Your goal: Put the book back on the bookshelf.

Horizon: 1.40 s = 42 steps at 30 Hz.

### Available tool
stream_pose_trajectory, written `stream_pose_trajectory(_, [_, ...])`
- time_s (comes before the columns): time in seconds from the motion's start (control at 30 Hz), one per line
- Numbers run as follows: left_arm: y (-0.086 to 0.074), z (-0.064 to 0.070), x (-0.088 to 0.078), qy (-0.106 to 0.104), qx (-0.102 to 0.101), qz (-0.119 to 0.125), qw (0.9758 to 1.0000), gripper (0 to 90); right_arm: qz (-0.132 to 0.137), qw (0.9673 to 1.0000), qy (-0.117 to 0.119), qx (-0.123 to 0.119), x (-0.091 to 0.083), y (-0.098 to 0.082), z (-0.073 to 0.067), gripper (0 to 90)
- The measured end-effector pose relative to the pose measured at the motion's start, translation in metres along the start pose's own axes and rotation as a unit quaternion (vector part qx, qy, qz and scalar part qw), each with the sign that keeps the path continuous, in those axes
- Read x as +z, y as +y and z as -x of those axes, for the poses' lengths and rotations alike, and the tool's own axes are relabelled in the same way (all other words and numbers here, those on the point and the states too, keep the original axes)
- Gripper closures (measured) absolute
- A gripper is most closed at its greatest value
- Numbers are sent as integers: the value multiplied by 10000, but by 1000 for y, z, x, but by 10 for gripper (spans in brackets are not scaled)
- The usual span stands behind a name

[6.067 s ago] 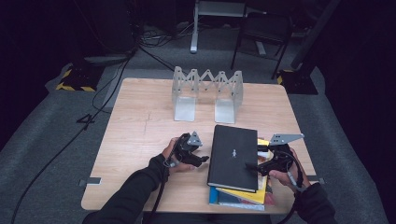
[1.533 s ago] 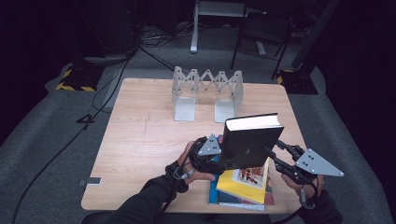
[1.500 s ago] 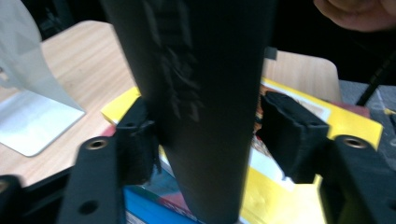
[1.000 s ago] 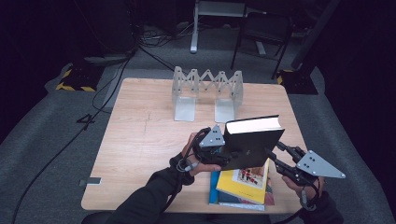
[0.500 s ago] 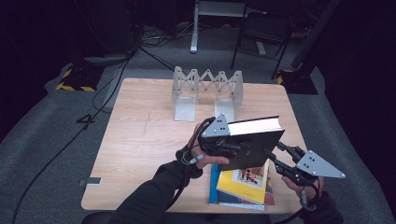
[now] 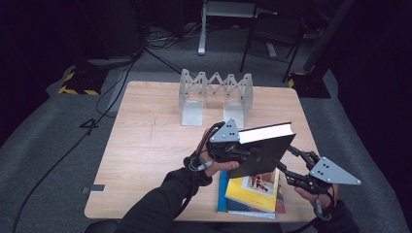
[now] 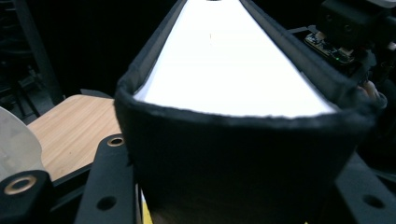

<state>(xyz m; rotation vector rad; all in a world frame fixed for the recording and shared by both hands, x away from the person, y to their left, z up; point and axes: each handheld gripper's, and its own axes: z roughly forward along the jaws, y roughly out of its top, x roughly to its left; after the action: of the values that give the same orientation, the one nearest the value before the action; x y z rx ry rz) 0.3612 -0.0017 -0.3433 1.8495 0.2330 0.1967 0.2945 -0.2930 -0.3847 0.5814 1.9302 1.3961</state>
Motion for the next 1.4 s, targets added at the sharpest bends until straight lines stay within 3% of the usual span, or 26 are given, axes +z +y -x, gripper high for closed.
stream_pose_trajectory(0.07, [0,3,-1,51,44,-25,10000,512,-79,9998,23,166,-3,-6,5,346])
stream_pose_trajectory(0.27, [0,6,-7,244,48,-68,9997,519,-738,9945,-485,557,-7,-36,27,320])
stream_pose_trajectory(0.37, [-3,4,-12,305,8,-41,9995,519,-1167,9880,-746,685,-8,-56,39,314])
stream_pose_trajectory(0.4, [-3,4,-12,305,8,-41,9995,520,-1257,9860,-717,827,-8,-62,43,309])
stream_pose_trajectory(0.43, [-3,4,-15,328,-8,-37,9995,520,-1257,9860,-717,827,-8,-62,43,309])
stream_pose_trajectory(0.5, [-5,3,-19,435,-45,-30,9990,520,-1638,9773,-783,1091,-4,-80,51,307])
stream_pose_trajectory(0.63, [-7,2,-23,550,-134,-24,9984,521,-1883,9728,-779,1099,0,-90,54,302])
stream_pose_trajectory(0.83, [-6,3,-23,780,-74,13,9969,524,-2108,9698,-617,1062,9,-97,50,302])
stream_pose_trajectory(0.97, [-2,-1,-19,874,-206,94,9959,525,-2214,9684,-552,1007,14,-100,47,302])
stream_pose_trajectory(1.2, [5,-5,-15,952,-139,39,9954,527,-2245,9681,-488,1000,15,-101,45,302])
stream_pose_trajectory(1.4, [12,-13,-15,1139,-105,-43,9934,528,-2270,9675,-478,1008,16,-102,45,302])
